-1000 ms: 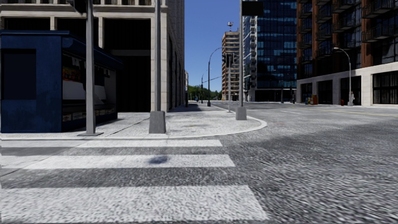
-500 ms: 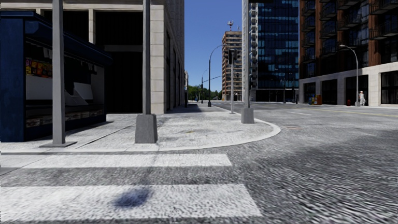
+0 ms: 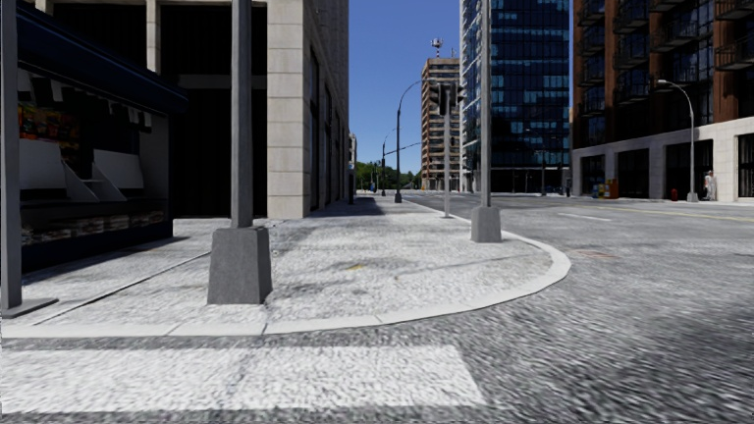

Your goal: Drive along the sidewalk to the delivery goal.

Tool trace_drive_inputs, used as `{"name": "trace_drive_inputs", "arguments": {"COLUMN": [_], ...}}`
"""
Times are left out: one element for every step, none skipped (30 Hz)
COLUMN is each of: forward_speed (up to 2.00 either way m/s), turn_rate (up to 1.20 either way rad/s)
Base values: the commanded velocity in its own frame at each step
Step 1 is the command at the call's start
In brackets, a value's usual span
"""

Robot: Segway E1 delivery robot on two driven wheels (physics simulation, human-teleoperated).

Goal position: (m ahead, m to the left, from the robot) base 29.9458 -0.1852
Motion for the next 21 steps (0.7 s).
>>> {"name": "trace_drive_inputs", "arguments": {"forward_speed": [2.0,2.0,2.0,2.0,2.0,2.0,2.0,2.0,2.0,2.0,2.0,2.0,2.0,2.0,2.0,2.0,2.0,2.0,2.0,2.0,2.0], "turn_rate": [0.0,0.0,0.0,0.0,0.0,0.0,0.0,0.0,0.0,0.0,0.0,0.0,0.0,0.0,0.0,0.0,0.0,0.0,0.0,0.0,0.0]}}
